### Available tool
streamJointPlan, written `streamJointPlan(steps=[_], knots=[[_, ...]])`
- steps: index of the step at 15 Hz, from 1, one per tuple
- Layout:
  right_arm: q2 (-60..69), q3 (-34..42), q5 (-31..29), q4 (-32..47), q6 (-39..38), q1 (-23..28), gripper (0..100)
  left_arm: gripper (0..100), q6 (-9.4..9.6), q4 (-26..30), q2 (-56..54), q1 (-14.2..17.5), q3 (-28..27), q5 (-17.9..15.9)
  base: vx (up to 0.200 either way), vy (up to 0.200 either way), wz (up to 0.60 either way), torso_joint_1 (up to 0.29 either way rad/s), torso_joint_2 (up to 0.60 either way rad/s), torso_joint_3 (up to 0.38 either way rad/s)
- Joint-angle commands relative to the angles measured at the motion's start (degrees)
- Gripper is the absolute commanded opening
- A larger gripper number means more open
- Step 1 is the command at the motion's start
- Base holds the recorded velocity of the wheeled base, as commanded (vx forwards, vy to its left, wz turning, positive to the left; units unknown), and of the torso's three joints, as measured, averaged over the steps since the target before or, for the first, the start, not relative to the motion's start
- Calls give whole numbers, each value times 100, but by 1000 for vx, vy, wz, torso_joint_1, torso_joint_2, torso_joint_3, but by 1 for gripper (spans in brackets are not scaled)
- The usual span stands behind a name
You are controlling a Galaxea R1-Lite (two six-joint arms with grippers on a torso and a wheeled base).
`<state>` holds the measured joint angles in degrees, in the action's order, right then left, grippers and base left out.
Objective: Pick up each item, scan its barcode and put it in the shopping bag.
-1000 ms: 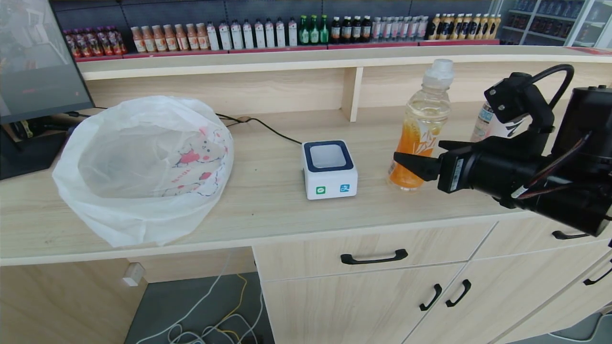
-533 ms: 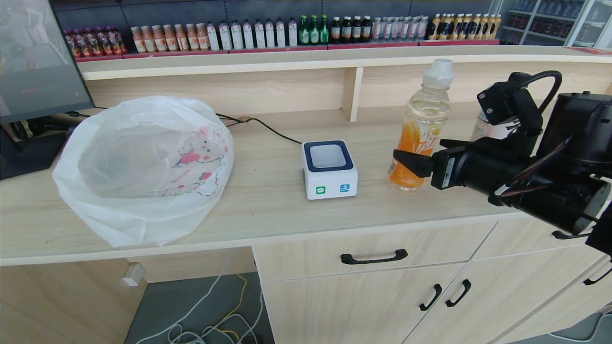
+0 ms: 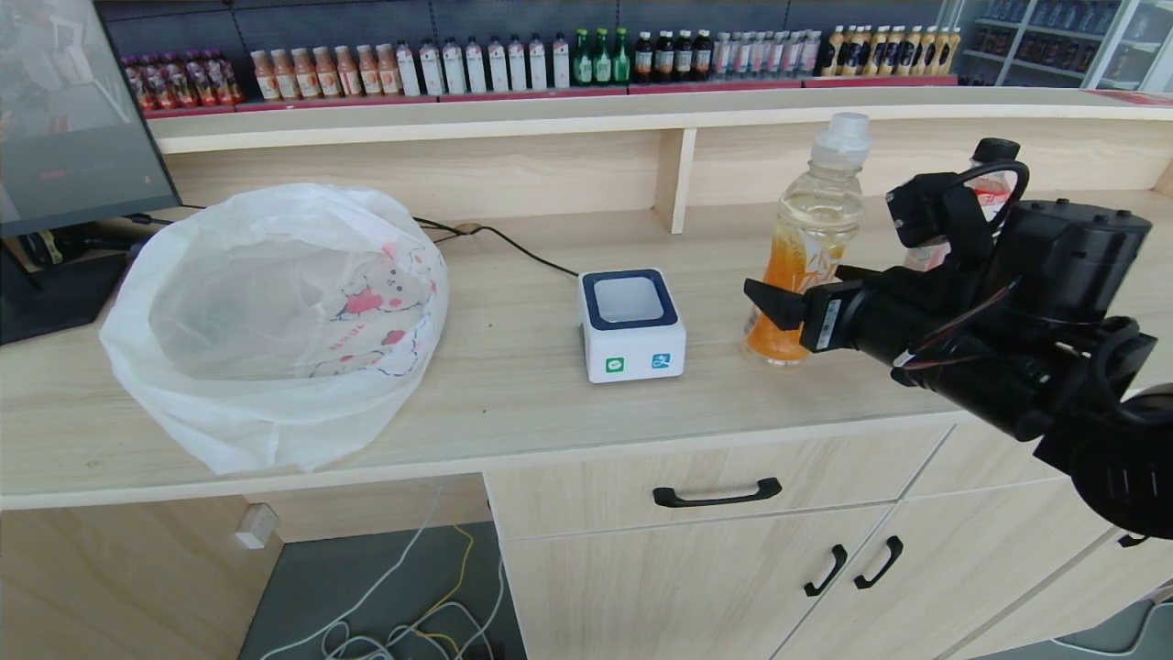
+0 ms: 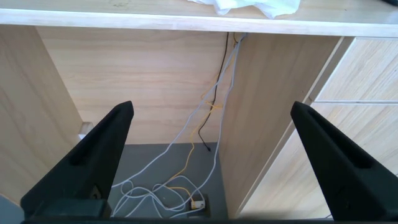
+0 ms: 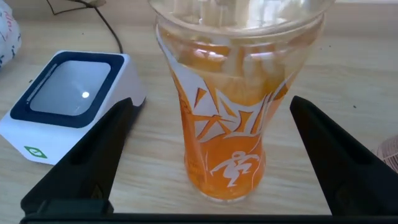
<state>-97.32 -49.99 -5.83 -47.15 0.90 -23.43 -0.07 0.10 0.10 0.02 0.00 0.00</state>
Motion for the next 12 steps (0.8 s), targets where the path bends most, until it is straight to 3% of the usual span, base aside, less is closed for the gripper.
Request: streamJointPlan(steps=[1,7,12], knots=[[-191,7,11,-127,-2,5,100,100,-1,-1,-1,-2,0,0,0,0,0,0,0,0],[-912,201,11,-2219,6,5,100,100,-1,-1,-1,-2,0,0,0,0,0,0,0,0],[-1008,201,11,-2492,33,23,100,100,-1,-1,-1,6,0,0,0,0,0,0,0,0]])
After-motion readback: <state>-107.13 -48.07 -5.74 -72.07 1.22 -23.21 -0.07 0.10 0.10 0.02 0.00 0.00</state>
